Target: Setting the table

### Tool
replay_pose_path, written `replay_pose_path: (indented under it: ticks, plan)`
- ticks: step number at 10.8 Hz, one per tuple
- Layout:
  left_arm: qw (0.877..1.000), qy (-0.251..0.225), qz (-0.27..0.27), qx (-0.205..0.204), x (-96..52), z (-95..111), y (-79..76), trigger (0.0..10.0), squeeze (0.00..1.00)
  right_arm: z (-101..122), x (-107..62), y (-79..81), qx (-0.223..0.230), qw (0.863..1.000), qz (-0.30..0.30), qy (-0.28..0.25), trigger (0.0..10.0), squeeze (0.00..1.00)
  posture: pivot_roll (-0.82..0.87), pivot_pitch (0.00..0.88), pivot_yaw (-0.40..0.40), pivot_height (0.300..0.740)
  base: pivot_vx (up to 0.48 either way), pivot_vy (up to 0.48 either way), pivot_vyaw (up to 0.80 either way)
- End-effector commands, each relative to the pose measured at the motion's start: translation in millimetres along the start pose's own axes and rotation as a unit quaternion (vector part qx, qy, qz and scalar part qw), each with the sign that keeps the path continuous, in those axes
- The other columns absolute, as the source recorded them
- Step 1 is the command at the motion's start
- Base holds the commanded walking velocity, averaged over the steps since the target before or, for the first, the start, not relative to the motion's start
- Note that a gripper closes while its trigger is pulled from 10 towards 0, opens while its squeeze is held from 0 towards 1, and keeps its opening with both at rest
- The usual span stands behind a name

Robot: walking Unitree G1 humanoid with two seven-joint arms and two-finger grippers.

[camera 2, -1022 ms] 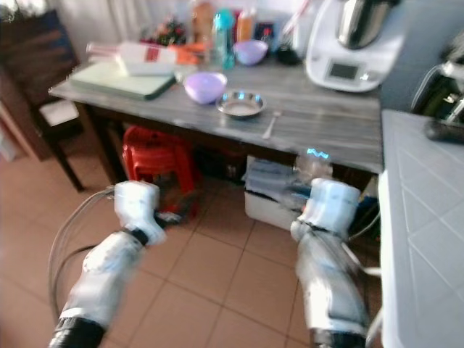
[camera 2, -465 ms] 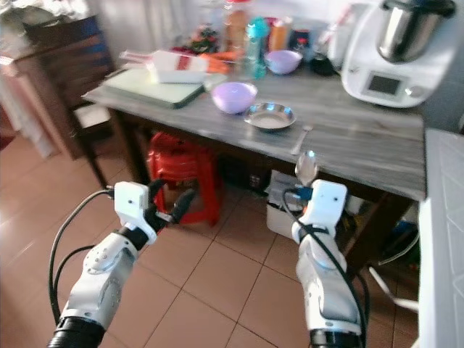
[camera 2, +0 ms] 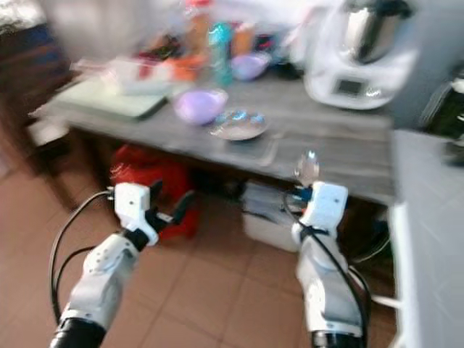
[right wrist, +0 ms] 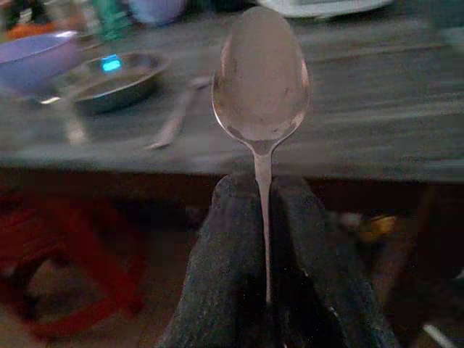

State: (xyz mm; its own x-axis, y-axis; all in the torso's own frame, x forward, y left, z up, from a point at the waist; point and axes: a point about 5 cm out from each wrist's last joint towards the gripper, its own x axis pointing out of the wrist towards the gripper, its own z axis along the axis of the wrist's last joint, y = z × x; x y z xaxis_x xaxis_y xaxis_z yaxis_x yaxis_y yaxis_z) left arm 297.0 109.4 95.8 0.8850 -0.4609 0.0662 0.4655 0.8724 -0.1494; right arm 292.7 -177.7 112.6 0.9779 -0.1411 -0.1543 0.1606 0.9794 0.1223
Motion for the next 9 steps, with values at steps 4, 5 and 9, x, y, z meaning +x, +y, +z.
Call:
replay_pose_path:
  ticks: [4,5,9]
  plan:
    - [1.000,-0.002,-0.015,0.007,5.1,2.9,-6.6,10.0,0.00,3.5,0.4,-7.0,-0.003,1.000,-0.008,-0.007,10.0,0.00,0.03,0.000,0.004,0.740,0.320,0.000,-0.50]
    - [1.000,-0.003,-0.015,0.007,5.3,3.0,-6.8,10.0,0.00,3.5,0.4,-6.6,-0.005,1.000,-0.006,-0.007,10.0,0.00,0.03,0.000,0.004,0.740,0.322,0.000,0.00]
    - [1.000,0.000,-0.014,0.007,4.9,2.2,-7.2,10.0,0.00,2.2,-0.3,-5.9,-0.010,1.000,-0.004,-0.007,10.0,0.00,0.03,0.000,0.005,0.740,0.308,0.000,0.55]
